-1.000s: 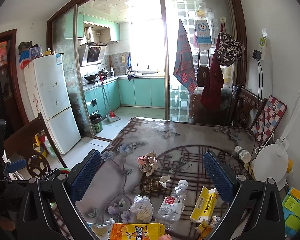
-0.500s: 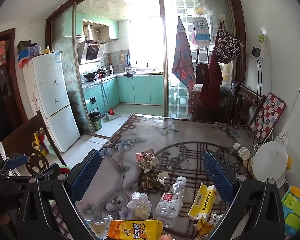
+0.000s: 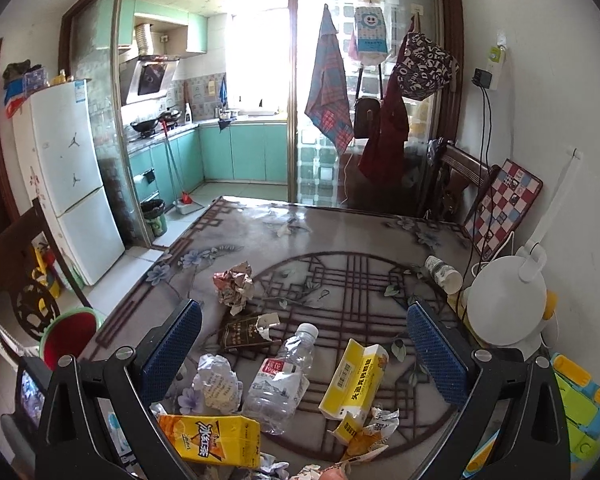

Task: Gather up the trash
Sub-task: 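Grasp the white-blue snack wrapper with the left gripper while the right grasps the yellow carton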

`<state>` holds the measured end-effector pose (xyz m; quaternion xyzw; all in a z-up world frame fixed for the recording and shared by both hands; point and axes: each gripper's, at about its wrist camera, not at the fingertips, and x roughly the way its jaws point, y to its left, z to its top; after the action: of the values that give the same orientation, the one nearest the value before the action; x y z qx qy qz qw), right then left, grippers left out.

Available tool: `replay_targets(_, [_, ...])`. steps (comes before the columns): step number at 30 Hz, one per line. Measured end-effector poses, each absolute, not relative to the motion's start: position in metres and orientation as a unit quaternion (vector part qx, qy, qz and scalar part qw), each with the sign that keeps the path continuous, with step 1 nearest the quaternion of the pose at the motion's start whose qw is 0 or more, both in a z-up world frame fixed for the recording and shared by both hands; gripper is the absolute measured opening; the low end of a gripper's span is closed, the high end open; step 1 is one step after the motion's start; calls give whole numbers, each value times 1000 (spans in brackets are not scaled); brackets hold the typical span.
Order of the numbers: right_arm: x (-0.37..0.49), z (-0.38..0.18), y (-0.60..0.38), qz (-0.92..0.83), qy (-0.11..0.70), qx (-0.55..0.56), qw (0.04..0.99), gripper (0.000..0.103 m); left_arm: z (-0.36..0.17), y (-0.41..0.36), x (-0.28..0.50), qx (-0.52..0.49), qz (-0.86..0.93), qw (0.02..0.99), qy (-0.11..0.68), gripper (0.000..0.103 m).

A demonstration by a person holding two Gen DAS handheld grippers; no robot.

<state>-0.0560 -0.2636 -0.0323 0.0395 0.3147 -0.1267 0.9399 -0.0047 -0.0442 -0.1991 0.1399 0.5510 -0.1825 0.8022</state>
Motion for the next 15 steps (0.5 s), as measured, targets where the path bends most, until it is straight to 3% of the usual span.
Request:
replay_targets(3, [-46,-59,-263,-59,375,75,922,103,-211,-43,5,101,-186,793,572,68])
replay_targets(4, [-42,-71,-264,-32,400,96,911,103,-209,-43,5,102,-186,799,563,54])
replay_targets(5, [-39,-81,-264,-16,419,113,901,103,-206,-45,7,108,-190,799,561,47])
replay_targets(6, [-36,-93,-266,-2,437,132,890,103,-205,-46,8,109,-196,797,561,27])
replay_targets(7, [-33,-104,-268,11,454,153,877,103,-202,-46,9,105,-201,797,559,19])
replay_targets(11, [-28,-141,-275,37,497,230,836,103,-186,-42,12,83,-202,812,541,11])
replay_targets(15, [-25,-158,-273,33,517,226,825,103,-167,-38,8,55,-196,822,531,8])
